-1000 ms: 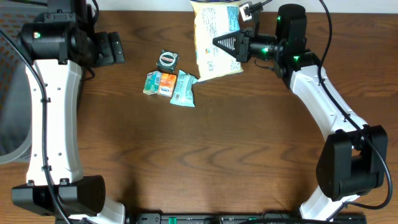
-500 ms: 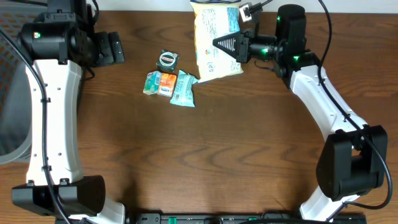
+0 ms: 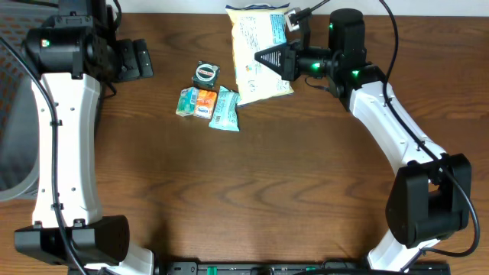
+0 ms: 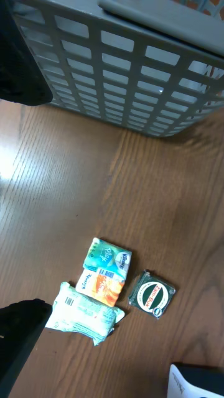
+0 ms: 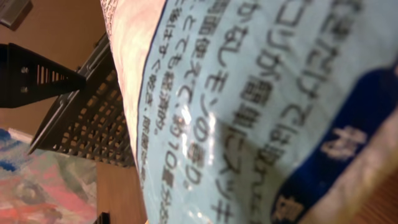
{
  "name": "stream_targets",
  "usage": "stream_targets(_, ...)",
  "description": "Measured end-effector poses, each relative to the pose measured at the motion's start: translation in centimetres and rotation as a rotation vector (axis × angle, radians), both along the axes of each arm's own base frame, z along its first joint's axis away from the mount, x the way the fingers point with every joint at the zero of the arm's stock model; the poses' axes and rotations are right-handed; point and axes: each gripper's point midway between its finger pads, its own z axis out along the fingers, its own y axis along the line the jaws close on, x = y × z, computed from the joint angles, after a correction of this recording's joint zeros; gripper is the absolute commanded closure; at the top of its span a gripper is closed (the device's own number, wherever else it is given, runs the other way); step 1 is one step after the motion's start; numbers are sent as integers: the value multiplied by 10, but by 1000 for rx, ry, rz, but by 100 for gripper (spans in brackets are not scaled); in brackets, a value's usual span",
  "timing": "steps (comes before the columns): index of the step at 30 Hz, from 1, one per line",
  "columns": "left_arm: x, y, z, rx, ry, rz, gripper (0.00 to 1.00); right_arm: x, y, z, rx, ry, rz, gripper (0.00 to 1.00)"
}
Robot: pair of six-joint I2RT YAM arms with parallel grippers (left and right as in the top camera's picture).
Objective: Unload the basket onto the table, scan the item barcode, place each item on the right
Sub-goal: 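Hold the packet's barcode side under the white scanner with the right gripper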
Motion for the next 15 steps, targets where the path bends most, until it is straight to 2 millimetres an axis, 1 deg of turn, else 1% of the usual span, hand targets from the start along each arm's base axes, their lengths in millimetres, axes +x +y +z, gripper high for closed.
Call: stream_targets(15,0,0,0,0,0,0,2,1,-1,-3,-10,5,-8,99)
